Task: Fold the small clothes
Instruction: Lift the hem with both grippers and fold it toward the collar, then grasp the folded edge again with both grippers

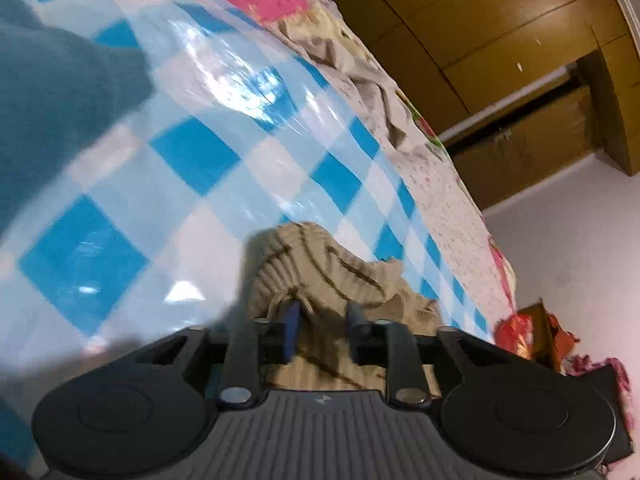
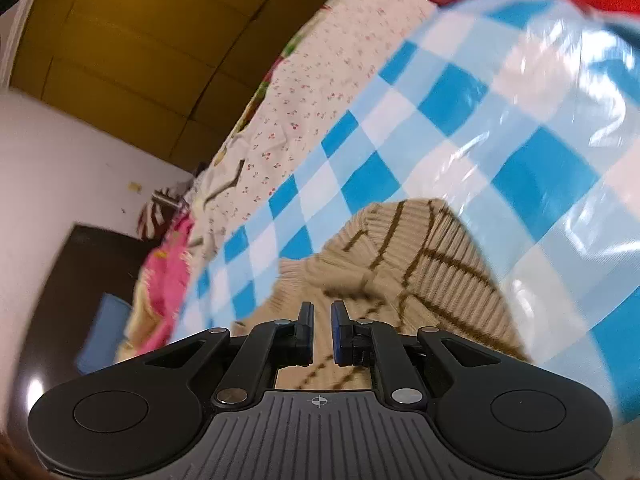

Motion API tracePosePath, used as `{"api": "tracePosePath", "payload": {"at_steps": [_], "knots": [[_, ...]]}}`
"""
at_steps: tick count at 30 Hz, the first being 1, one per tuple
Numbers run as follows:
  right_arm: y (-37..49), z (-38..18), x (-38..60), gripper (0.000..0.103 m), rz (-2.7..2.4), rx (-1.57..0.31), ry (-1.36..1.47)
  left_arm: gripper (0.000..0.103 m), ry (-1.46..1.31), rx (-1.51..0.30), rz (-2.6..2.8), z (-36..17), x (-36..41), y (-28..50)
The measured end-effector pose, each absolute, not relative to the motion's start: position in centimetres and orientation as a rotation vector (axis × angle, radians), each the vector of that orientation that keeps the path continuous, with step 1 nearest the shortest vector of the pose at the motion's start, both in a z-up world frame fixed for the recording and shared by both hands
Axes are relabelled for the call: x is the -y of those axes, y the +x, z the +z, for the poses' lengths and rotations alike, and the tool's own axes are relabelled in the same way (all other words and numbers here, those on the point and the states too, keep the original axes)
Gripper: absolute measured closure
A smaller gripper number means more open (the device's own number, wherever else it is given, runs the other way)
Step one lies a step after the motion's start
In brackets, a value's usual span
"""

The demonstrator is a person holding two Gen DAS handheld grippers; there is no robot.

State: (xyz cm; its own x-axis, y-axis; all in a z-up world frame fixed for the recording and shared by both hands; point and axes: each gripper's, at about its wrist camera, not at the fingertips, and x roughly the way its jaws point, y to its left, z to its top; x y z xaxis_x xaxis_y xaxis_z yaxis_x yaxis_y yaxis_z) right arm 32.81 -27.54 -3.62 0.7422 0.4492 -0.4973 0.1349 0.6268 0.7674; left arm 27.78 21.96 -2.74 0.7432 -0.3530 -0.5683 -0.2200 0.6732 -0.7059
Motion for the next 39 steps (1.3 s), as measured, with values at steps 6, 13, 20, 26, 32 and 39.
{"api": "tracePosePath", "payload": {"at_steps": [6,13,20,26,32,39], "knots": [[31.4,-2.7,27.9,0.085,0.141,-0.706,0.68,0.057,-0.767,-0.704,-0.02,-1.6,-22.9,25.0],[31.6,-2.8,26.3,0.055,0.153,-0.726,0.459,0.055,-0.605,-0.765,-0.079,-2.5,-18.9,24.4],[32.9,-4.7,27.2,0.093,0.044,-0.788,0.422,0.052,-0.526,-0.802,-0.025,-4.2,-17.9,24.2],[31.8,-4.1,27.7,0.084,0.046,-0.78,0.454,0.052,-0.542,-0.776,-0.002,-3.2,-18.3,22.8],[28.1,-2.7,28.1,0.057,0.097,-0.763,0.46,0.052,-0.539,-0.731,-0.029,-1.9,-18.5,19.8],[25.8,-4.2,28.4,0.044,0.12,-0.796,0.462,0.049,-0.549,-0.81,-0.065,-4.1,-17.1,19.1]]}}
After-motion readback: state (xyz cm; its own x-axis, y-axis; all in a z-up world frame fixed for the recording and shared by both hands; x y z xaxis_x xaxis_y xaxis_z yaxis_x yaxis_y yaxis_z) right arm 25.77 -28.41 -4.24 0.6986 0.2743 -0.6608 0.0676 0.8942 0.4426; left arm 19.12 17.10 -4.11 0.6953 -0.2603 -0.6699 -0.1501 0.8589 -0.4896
